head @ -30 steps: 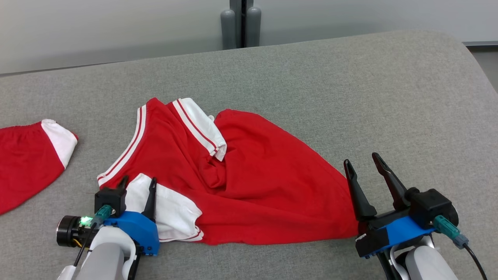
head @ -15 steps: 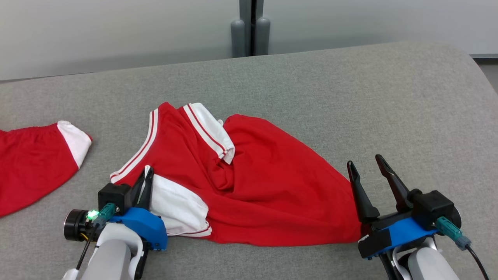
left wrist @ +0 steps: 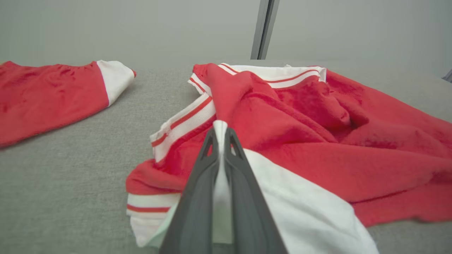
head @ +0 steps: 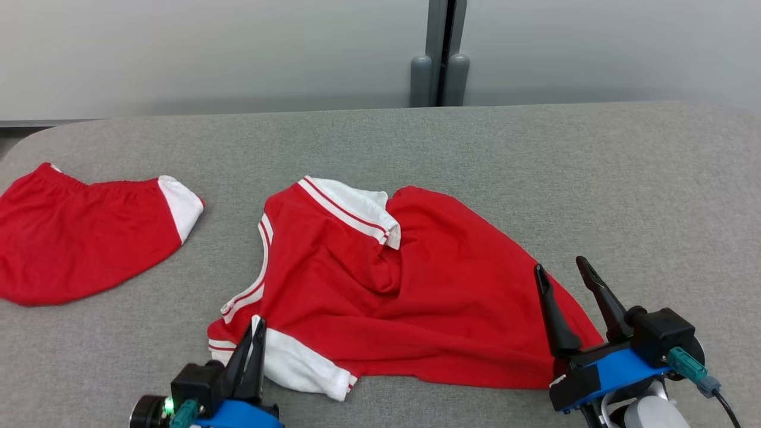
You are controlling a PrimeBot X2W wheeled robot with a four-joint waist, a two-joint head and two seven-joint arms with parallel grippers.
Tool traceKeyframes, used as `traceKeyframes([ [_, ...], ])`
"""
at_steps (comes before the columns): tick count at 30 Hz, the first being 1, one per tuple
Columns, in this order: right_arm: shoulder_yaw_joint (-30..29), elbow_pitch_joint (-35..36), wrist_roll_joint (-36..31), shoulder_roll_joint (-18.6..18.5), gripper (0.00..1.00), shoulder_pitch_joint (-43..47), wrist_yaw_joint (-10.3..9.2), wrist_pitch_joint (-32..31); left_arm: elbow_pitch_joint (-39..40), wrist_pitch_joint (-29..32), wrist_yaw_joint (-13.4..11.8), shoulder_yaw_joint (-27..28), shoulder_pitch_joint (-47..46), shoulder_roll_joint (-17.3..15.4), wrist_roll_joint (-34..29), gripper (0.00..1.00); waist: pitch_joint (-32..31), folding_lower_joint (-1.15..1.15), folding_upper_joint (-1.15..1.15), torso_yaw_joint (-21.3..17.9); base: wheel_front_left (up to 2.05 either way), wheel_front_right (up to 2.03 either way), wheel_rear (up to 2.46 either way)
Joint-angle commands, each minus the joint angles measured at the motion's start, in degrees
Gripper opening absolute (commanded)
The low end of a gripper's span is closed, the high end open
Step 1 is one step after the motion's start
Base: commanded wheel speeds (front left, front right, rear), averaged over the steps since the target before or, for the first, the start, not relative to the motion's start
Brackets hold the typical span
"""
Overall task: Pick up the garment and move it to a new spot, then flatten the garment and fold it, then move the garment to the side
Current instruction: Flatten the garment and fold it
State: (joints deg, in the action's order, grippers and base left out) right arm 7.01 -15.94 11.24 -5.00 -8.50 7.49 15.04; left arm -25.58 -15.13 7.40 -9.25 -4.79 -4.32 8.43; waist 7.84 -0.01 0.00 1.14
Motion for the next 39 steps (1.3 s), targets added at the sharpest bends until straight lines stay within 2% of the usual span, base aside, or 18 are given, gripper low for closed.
traceKeyframes([
  [1,-0.16,-0.20,0.00,0.18,1.00,0.72,0.01,0.21,1.16,-0.03,0.08,0.46,1.81,0.43,-0.26,0.00,-0.18,0.01,0.00,0.50,0.00,0.00,0.00],
  [15,-0.20,-1.34,0.90,0.40,1.00,2.77,0.02,0.21,4.23,-0.03,-0.40,0.63,11.39,1.41,1.98,0.00,-2.30,0.01,0.00,1.84,0.00,0.00,0.00],
  [16,-0.26,-1.43,0.91,0.42,1.00,2.82,0.02,0.21,4.35,-0.03,-0.60,0.56,11.47,1.41,2.45,0.16,-2.39,0.01,0.00,1.91,0.00,0.00,0.00],
  [17,-0.31,-1.51,1.00,0.45,1.00,2.90,0.02,0.21,4.77,-0.03,-0.78,0.35,11.44,1.43,2.56,0.44,-2.48,0.01,0.00,1.99,0.00,0.00,0.00],
  [18,-0.35,-1.58,1.02,0.46,1.00,2.99,0.01,0.21,5.19,-0.03,-0.92,0.07,11.34,1.44,2.44,1.00,-2.56,0.01,0.00,2.05,0.00,0.00,0.00],
  [29,0.24,-1.98,1.32,0.61,1.00,2.82,0.02,0.21,12.08,-0.02,-1.27,1.47,7.20,1.44,0.65,1.00,-3.36,0.01,0.00,1.04,0.00,0.00,0.00],
  [35,0.69,-2.56,1.49,0.40,1.00,2.86,0.02,0.21,8.81,-0.03,-0.56,2.84,2.51,0.97,-1.56,1.00,-3.59,0.01,0.00,-0.78,0.00,0.00,0.00],
  [39,0.79,-2.95,1.40,0.51,1.00,2.65,0.02,0.21,3.89,-0.01,-0.27,2.41,0.04,0.08,-1.97,1.00,-3.43,0.01,0.00,-2.06,0.00,0.00,0.00],
])
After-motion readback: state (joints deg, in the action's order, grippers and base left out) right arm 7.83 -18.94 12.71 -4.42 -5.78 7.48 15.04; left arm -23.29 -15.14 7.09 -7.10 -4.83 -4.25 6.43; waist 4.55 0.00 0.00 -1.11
